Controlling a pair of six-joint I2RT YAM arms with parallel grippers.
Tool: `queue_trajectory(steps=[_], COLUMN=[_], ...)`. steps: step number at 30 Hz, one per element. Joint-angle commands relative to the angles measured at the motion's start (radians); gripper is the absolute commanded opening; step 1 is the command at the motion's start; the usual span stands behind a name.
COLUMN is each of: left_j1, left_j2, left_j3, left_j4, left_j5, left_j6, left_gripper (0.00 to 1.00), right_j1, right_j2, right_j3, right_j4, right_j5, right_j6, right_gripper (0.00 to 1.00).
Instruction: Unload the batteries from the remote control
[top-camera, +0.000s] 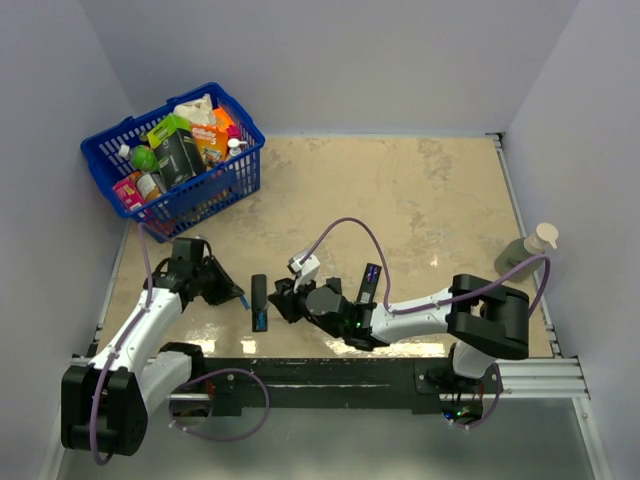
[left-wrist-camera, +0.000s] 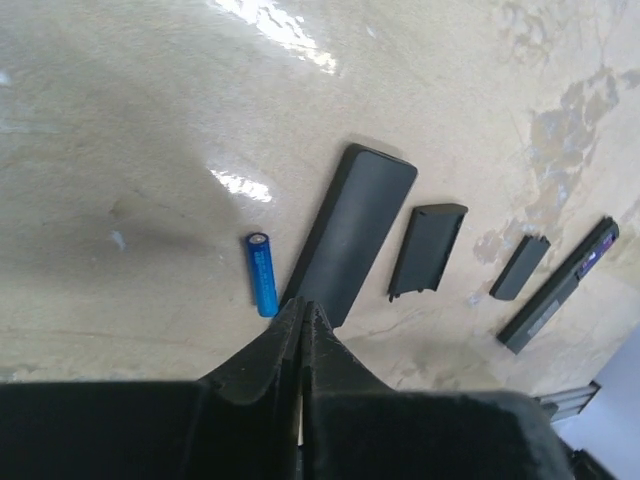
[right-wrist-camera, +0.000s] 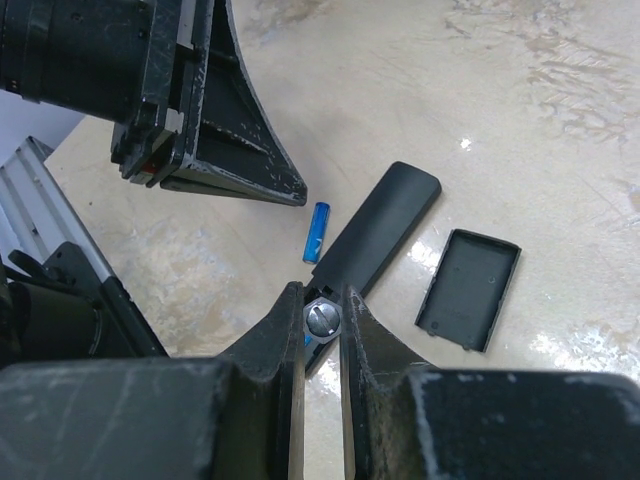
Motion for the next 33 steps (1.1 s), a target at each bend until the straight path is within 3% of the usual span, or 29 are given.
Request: queue_trajectory(steps=[1, 3, 11, 18, 33], left_j1=[-0.005, -0.005, -0.012, -0.066, -0.156], left_j2=[0.003, 0.009, 0.005, -0.022, -0.032], left_j3=[0.029, 0.023, 0.001, 0.001, -0.013], left_j4=[0.081, 0.090, 0.124, 0.107, 0.096], left_j5=[0.109, 0.127, 0.166, 0.103, 0.043], left_j6=[0.097, 0.105, 0.106, 0.079, 0.036], left_gripper=[0.18, 0.28, 0.34, 0.46, 0.50], right_j1=[0.004, 0.004, 0.004, 0.004, 0.045], right_j2=[-0.007, -0.014, -0.053, -0.087, -0.149], right_j3=[0.011, 0.009, 0.003, -0.014, -0.049], right_j4=[-0.240, -0.249, -0.274, -0.300, -0.377], right_j5=[0.046, 0.048, 0.057, 0.064, 0.149], right_j6=[-0.039, -0.040, -0.027, -0.020, 0.056], right_gripper=[0.00, 0.00, 0.00, 0.00, 0.00])
